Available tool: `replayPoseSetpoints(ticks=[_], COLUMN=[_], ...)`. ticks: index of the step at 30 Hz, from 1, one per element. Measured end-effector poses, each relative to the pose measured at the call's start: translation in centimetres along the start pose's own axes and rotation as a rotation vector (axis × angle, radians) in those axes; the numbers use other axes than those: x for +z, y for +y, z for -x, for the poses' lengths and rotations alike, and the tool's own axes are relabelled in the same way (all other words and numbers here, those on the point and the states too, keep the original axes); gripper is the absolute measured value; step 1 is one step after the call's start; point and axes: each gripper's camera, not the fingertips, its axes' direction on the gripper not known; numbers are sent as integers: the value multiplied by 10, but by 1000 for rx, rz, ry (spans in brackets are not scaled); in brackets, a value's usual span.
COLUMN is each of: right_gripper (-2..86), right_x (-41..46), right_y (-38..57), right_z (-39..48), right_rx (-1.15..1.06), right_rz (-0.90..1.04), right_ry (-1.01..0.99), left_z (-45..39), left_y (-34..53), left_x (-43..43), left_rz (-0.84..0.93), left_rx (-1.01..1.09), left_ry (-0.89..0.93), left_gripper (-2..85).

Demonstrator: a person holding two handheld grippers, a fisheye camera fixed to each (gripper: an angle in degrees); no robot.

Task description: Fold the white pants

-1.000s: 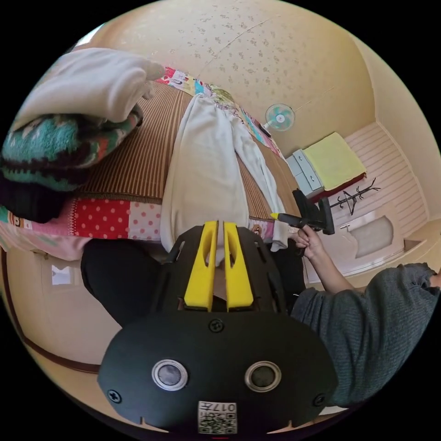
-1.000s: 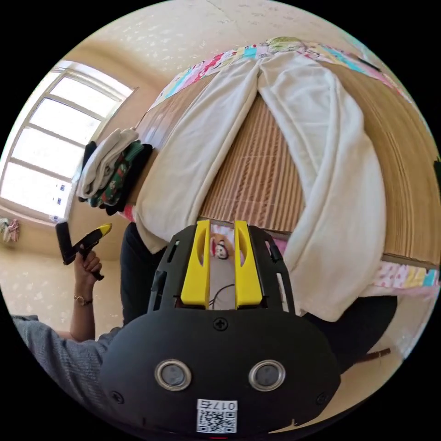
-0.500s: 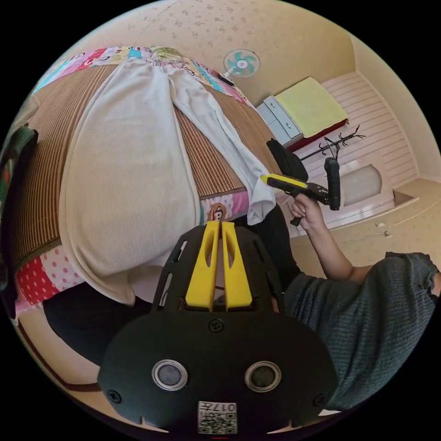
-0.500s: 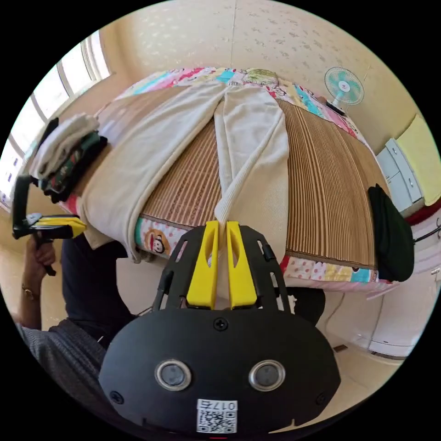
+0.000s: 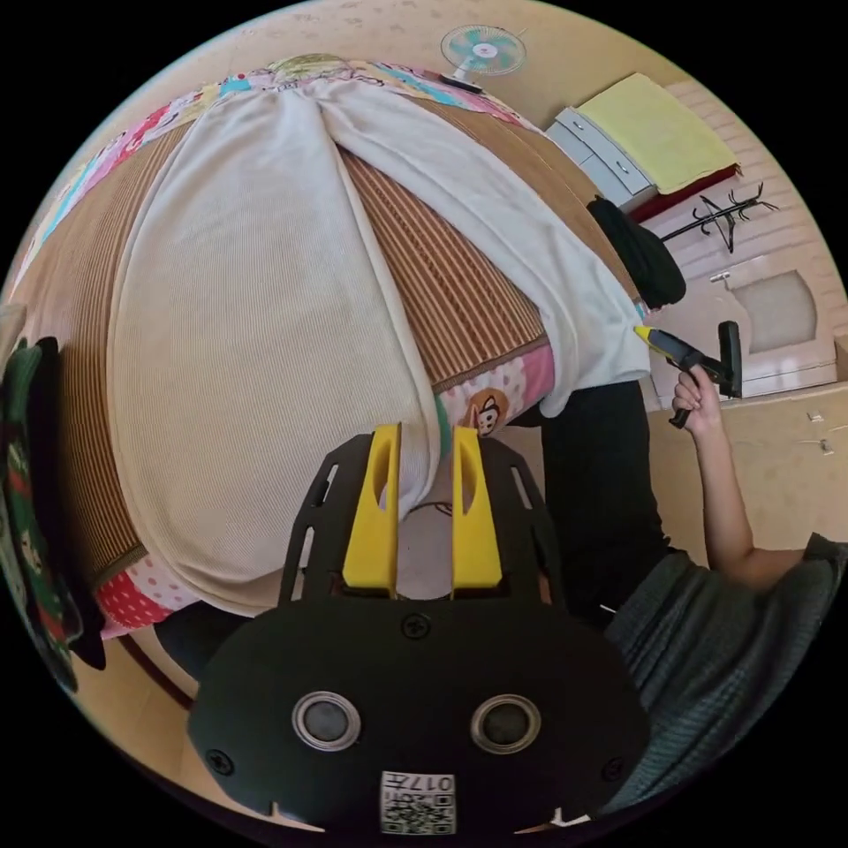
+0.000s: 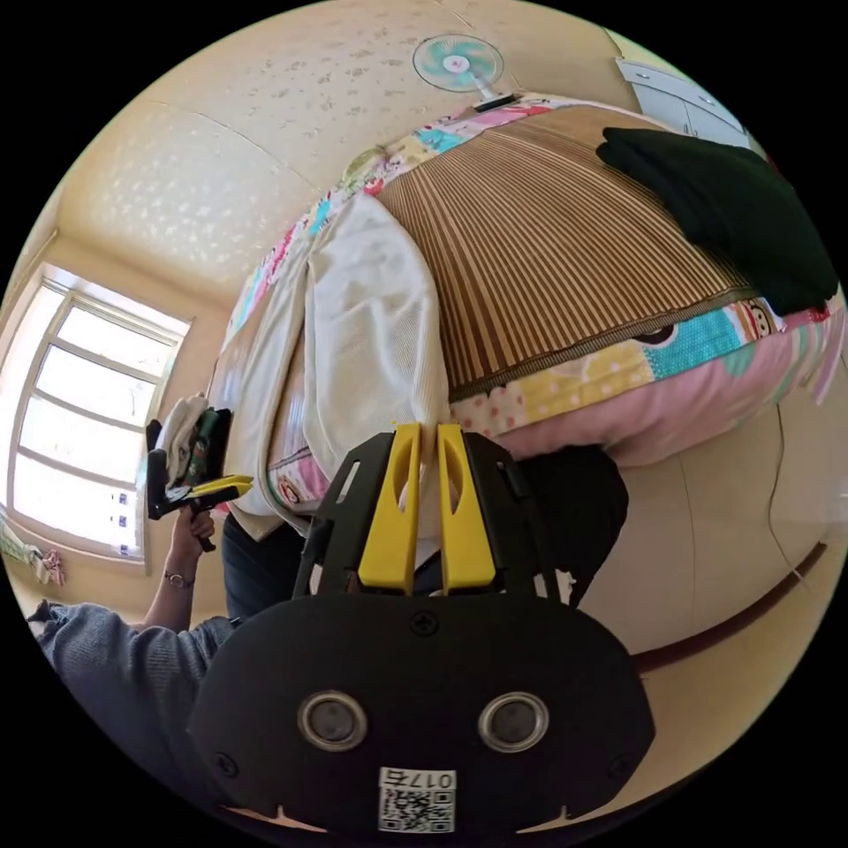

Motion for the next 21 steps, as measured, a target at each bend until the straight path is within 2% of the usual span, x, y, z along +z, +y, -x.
replayPoseSetpoints(ticks=[3, 8, 10, 15, 16, 17, 21], right_gripper=[27, 26, 26, 25, 25, 25, 25], right_x=[-13, -37, -55, -87, -93, -95, -113], right_y=[4, 20, 34, 48, 49, 49, 51], right_z=[-9, -30, -35, -34, -32, -30, -9], right_rx=[40, 19, -24, -52, -52, -55, -77], right_rz=[-27, -73, -149, -232, -233, -234, -222], right_ry=[-17, -145, -201, -230, -223, -214, -133], left_z=[-34, -45, -34, 5, 1, -12, -64], left_y=[-10, -7, -3, 22, 21, 18, 24], left_x=[16, 14, 5, -32, -32, -31, -25], left_rz=[78, 127, 120, -89, -98, -85, 23], left_rx=[39, 43, 40, 31, 38, 53, 105], left_ry=[-203, -229, -138, 421, 440, 418, 120], left_gripper=[71, 44, 26, 9, 9, 12, 33])
